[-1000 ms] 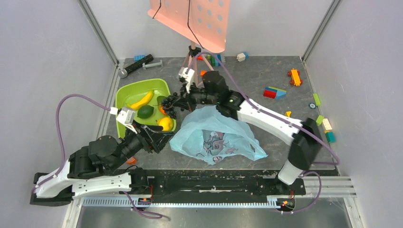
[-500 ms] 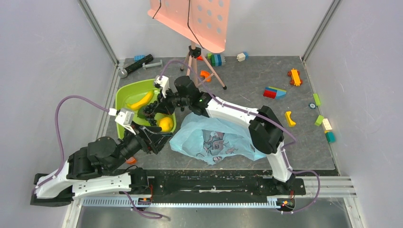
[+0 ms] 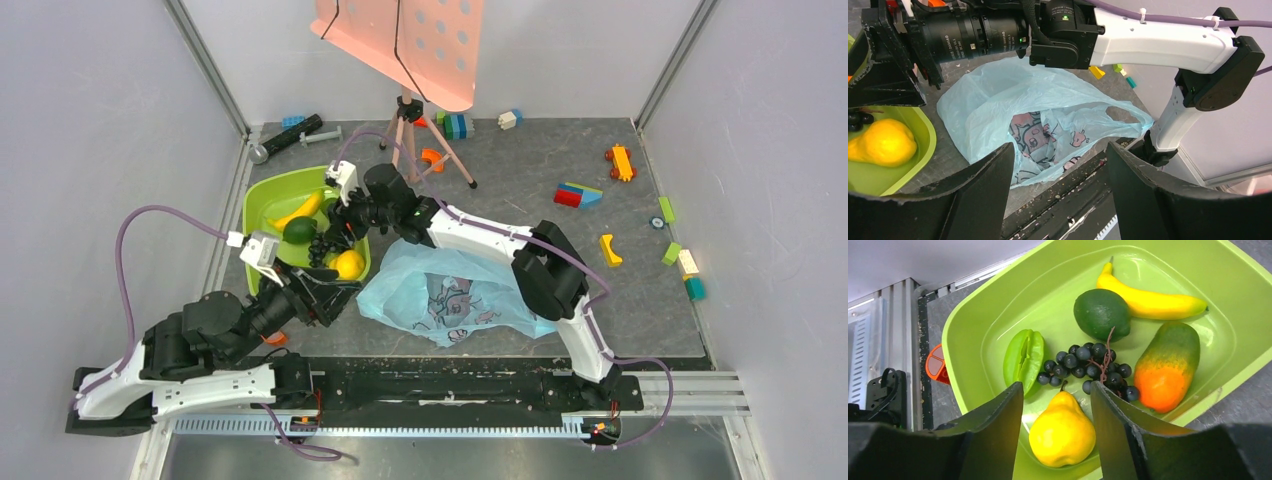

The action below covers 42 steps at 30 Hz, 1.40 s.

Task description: Take the fake fruits out of the plastic bag

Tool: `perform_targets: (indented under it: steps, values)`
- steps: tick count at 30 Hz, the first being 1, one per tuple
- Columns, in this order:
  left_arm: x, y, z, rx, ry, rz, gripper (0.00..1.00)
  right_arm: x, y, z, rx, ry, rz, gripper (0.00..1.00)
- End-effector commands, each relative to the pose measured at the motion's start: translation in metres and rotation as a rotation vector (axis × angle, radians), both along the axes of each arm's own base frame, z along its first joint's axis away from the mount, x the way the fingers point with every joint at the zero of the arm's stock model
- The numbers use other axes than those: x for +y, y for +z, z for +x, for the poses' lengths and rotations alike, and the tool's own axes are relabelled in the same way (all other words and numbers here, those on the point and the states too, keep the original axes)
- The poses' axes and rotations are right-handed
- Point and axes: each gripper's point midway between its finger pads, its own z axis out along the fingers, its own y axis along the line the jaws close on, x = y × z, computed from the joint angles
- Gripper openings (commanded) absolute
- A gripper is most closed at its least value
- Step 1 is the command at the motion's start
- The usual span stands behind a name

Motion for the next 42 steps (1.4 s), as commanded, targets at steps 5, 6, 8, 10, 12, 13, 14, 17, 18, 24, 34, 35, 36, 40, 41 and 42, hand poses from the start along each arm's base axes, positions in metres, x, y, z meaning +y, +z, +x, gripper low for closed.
perform_targets:
  steps: [5,6,8,10,12,13,14,17,18,24,34,35,36,40,41,42]
  values:
    - [0.003,-0.001,0.004,0.013,0.039,-0.026,0.75,-0.036,0.102,0.014,-0.232,-0.127,0.062,0.64]
    - [0.002,-0.002,0.005,0.011,0.044,-0.02,0.76,-0.048,0.113,0.014,-0.251,-0.163,0.06,0.64]
    - [0.001,-0.002,0.007,0.007,0.048,-0.002,0.77,-0.07,0.128,0.013,-0.275,-0.23,0.056,0.65]
    - [-0.001,-0.002,0.008,0.004,0.051,0.014,0.79,-0.096,0.135,0.008,-0.275,-0.29,0.031,0.66]
    - [-0.007,-0.003,0.009,-0.002,0.043,0.049,0.8,-0.122,0.139,-0.001,-0.264,-0.337,0.015,0.66]
    - [-0.012,-0.004,0.009,-0.002,0.033,0.071,0.8,-0.134,0.139,-0.007,-0.257,-0.354,0.007,0.66]
    - [-0.017,-0.005,0.009,-0.006,0.023,0.096,0.8,-0.146,0.135,-0.013,-0.245,-0.367,-0.009,0.67]
    - [-0.038,-0.013,0.011,-0.007,-0.014,0.182,0.8,-0.185,0.124,-0.034,-0.227,-0.405,-0.066,0.68]
    - [-0.046,-0.017,0.011,-0.006,-0.024,0.213,0.81,-0.197,0.121,-0.04,-0.222,-0.412,-0.085,0.69]
    - [-0.067,-0.033,0.019,-0.004,-0.026,0.31,0.87,-0.263,0.067,-0.08,-0.173,-0.411,-0.29,0.81]
    - [-0.062,-0.031,0.017,0.01,-0.013,0.264,0.87,-0.299,0.021,-0.1,-0.319,-0.24,-0.502,0.91]
    - [-0.06,-0.031,0.017,0.011,-0.008,0.254,0.87,-0.299,0.015,-0.099,-0.329,-0.225,-0.52,0.91]
    - [-0.058,-0.03,0.017,0.013,-0.005,0.244,0.87,-0.3,0.009,-0.097,-0.348,-0.216,-0.545,0.91]
    - [-0.054,-0.031,0.015,0.023,-0.002,0.219,0.87,-0.305,-0.013,-0.08,-0.416,-0.238,-0.639,0.91]
    - [-0.054,-0.032,0.015,0.026,-0.003,0.217,0.87,-0.305,-0.019,-0.077,-0.427,-0.234,-0.659,0.91]
    - [-0.054,-0.032,0.014,0.028,-0.005,0.215,0.87,-0.307,-0.023,-0.073,-0.434,-0.243,-0.68,0.89]
